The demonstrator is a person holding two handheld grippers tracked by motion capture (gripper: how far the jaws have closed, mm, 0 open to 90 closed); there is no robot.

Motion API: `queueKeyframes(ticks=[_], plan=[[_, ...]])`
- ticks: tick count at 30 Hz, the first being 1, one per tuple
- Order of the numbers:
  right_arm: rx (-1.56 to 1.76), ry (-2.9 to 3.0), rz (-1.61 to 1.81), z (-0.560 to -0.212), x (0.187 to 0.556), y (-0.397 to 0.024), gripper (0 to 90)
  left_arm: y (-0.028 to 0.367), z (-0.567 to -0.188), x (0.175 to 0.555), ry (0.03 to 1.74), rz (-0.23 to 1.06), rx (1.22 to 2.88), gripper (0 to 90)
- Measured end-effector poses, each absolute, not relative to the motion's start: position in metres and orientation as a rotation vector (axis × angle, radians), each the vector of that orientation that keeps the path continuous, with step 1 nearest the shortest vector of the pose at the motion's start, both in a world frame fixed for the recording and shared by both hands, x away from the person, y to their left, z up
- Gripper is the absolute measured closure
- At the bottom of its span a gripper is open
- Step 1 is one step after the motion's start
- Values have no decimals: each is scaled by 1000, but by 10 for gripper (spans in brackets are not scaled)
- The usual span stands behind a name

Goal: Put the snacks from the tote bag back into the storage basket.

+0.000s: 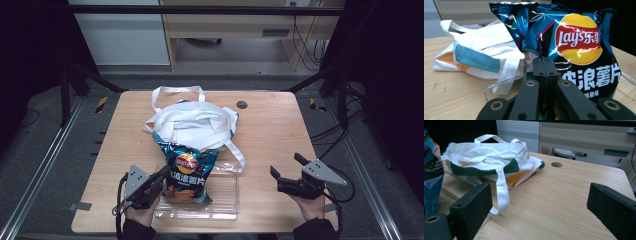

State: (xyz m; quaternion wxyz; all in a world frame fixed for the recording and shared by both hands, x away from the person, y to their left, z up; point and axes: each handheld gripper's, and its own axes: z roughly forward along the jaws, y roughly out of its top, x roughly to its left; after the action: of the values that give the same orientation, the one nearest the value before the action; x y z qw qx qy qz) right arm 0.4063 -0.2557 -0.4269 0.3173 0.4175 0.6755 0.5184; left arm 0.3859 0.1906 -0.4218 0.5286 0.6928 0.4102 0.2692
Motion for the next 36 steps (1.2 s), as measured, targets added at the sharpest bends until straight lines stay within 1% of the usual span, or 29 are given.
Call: queueKeyframes(ticks=[21,26,31,36], plan=[[1109,1777,1367,-427,407,-256,67,193,-422,388,1018,635,1635,900],[1108,1778,1368,-427,407,-255,67,195,-423,389,1005,647,1625,829],[1107,1777,1367,-427,407,-255,67,195,-423,391,1001,644,1630,824],[1108,1778,1364,-427,407,-255,67,194,-423,395,1001,639,1634,762]])
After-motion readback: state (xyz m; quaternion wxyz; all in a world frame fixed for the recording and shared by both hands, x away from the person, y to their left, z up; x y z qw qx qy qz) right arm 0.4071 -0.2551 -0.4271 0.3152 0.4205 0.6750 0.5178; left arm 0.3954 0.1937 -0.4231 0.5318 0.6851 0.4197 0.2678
